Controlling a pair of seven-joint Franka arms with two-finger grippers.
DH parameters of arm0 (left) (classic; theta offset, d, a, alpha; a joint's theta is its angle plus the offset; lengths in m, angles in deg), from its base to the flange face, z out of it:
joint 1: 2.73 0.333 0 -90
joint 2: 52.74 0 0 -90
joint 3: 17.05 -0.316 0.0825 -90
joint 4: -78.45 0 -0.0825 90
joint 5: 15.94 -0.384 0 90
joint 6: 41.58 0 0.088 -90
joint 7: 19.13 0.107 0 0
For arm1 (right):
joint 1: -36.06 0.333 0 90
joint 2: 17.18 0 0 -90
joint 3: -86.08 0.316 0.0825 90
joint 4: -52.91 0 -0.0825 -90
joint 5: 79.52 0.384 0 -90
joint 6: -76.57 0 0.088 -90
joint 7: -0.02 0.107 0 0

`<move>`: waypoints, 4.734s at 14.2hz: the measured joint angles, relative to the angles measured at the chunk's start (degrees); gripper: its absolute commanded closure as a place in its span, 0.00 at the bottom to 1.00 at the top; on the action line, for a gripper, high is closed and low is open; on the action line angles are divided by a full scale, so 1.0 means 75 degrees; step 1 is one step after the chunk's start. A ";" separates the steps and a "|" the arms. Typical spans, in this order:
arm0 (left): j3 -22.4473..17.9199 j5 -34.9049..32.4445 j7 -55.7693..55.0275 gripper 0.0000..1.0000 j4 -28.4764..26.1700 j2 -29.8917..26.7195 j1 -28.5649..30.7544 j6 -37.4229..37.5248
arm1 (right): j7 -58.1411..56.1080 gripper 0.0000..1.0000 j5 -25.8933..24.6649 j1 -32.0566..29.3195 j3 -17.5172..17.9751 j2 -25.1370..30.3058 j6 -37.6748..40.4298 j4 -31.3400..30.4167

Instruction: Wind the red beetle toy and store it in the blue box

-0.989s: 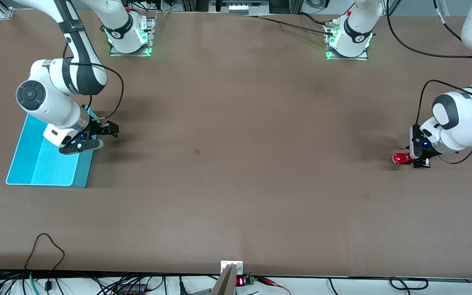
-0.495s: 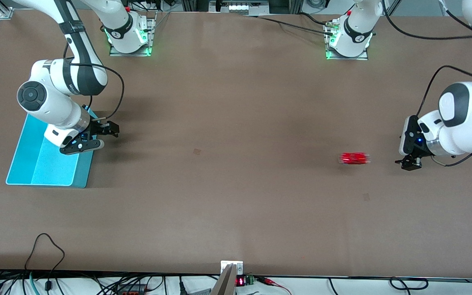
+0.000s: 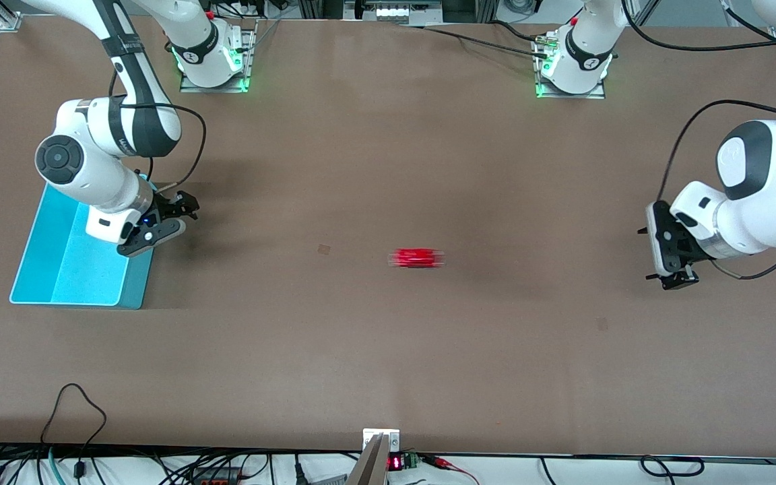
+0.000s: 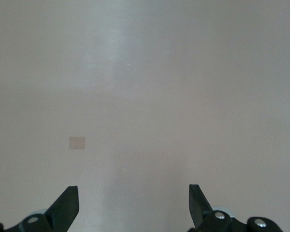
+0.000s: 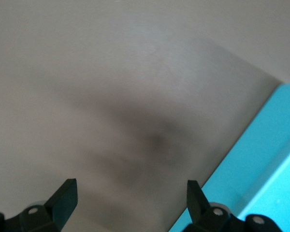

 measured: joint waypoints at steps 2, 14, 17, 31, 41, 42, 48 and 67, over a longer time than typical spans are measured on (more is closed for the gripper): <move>0.0000 0.0001 -0.1709 0.00 0.0002 0.0000 -0.0133 -0.0500 | -0.0511 0.00 -0.0403 0.0155 0.0003 -0.0005 0.0008 0.0000; -0.2224 0.0089 -0.9108 0.00 0.1099 -0.0281 -0.1849 0.0017 | -0.3599 0.00 -0.1699 0.0183 -0.0063 -0.0548 0.0250 0.0460; -0.2345 0.0097 -0.9951 0.00 0.1339 -0.0659 -0.2011 0.0792 | -0.5074 0.00 -0.1694 -0.0134 -0.0063 -0.0946 -0.0585 0.0483; -0.2391 0.0117 -1.0568 0.00 0.1074 -0.2045 -0.1988 0.2475 | -0.5689 0.92 -0.1687 -0.0709 0.0316 -0.2262 -0.1962 0.0508; -0.2391 0.0117 -1.0554 0.00 0.1284 -0.2127 -0.2012 0.2731 | -0.4530 1.00 0.0639 -0.0701 0.0705 -0.2120 -0.1064 0.1422; -0.2391 0.0117 -1.0554 0.00 0.1278 -0.2127 -0.2012 0.2766 | -0.4130 1.00 0.0787 -0.0712 0.0675 -0.2044 -0.0603 0.1714; -0.2438 0.0117 -1.0551 0.00 0.1272 -0.2116 -0.1952 0.3028 | -0.1835 1.00 0.0861 -0.0756 -0.0761 -0.1403 0.1245 0.2526; -0.2399 0.0117 -1.0527 0.00 0.1259 -0.2117 -0.1983 0.2999 | 0.0312 0.00 0.0863 -0.0806 -0.2650 -0.1832 -0.0553 0.0505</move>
